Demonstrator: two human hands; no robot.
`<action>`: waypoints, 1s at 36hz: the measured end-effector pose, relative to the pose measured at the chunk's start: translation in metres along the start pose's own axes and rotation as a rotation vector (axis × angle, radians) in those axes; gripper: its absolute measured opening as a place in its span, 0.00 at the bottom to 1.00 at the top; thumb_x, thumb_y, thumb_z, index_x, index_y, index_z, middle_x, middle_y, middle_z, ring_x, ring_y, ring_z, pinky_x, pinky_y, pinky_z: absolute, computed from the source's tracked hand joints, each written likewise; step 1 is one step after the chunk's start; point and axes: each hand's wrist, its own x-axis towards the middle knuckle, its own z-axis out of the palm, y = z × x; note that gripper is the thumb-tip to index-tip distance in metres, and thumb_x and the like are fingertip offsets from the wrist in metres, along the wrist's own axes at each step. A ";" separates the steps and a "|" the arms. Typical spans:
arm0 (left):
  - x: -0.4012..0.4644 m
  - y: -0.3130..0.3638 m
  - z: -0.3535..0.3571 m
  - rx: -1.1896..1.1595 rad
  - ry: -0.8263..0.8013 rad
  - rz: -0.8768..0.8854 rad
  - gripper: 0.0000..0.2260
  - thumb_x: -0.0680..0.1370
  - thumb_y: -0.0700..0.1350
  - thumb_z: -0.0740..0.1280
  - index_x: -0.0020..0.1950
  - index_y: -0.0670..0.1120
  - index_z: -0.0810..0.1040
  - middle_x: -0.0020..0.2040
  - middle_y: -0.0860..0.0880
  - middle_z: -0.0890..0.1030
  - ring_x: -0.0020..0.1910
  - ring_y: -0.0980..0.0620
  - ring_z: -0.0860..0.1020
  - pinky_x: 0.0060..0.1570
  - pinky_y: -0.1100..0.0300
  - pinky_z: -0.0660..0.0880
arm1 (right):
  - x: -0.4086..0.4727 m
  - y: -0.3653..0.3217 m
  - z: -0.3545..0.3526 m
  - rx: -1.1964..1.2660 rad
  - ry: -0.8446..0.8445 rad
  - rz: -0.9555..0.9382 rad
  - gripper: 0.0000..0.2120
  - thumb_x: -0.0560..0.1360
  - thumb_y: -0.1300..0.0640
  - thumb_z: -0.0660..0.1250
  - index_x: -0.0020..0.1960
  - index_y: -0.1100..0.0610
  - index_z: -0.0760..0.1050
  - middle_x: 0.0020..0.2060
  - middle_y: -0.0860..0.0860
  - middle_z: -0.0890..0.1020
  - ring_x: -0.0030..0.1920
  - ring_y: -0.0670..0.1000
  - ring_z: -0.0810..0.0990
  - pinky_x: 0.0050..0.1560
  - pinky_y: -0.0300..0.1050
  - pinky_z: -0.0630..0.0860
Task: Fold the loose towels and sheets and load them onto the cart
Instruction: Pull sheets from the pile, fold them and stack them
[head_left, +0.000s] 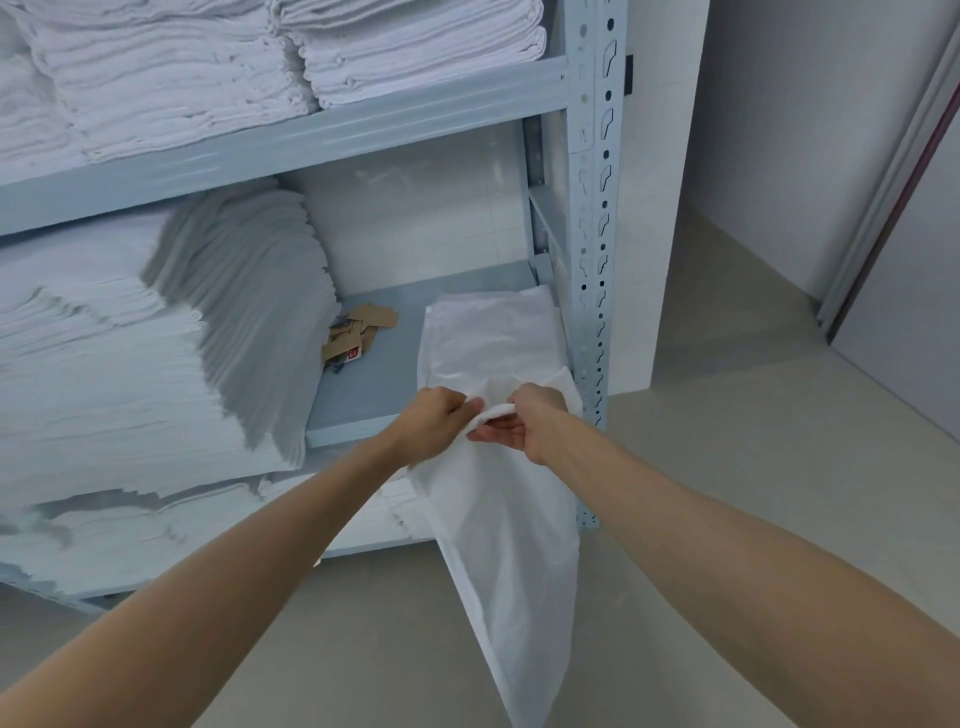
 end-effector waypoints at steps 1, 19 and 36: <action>-0.001 -0.002 0.000 -0.016 -0.006 -0.027 0.24 0.84 0.54 0.60 0.34 0.39 0.75 0.29 0.48 0.71 0.28 0.55 0.67 0.32 0.63 0.64 | -0.001 0.001 0.002 0.006 0.011 0.002 0.13 0.79 0.68 0.50 0.50 0.71 0.73 0.31 0.67 0.82 0.31 0.66 0.84 0.24 0.45 0.79; -0.024 -0.009 0.002 0.218 -0.128 0.042 0.15 0.70 0.48 0.79 0.51 0.45 0.79 0.46 0.50 0.81 0.43 0.50 0.76 0.42 0.62 0.70 | -0.012 0.016 -0.002 -0.380 -0.033 -0.002 0.20 0.77 0.63 0.52 0.42 0.72 0.79 0.34 0.65 0.84 0.32 0.62 0.85 0.33 0.53 0.83; -0.050 -0.003 0.019 0.133 0.332 0.151 0.02 0.75 0.38 0.72 0.44 0.42 0.85 0.39 0.47 0.78 0.41 0.42 0.78 0.38 0.53 0.70 | 0.026 -0.013 -0.057 -1.765 0.145 -0.077 0.20 0.76 0.55 0.66 0.65 0.61 0.72 0.59 0.59 0.78 0.53 0.58 0.78 0.49 0.49 0.76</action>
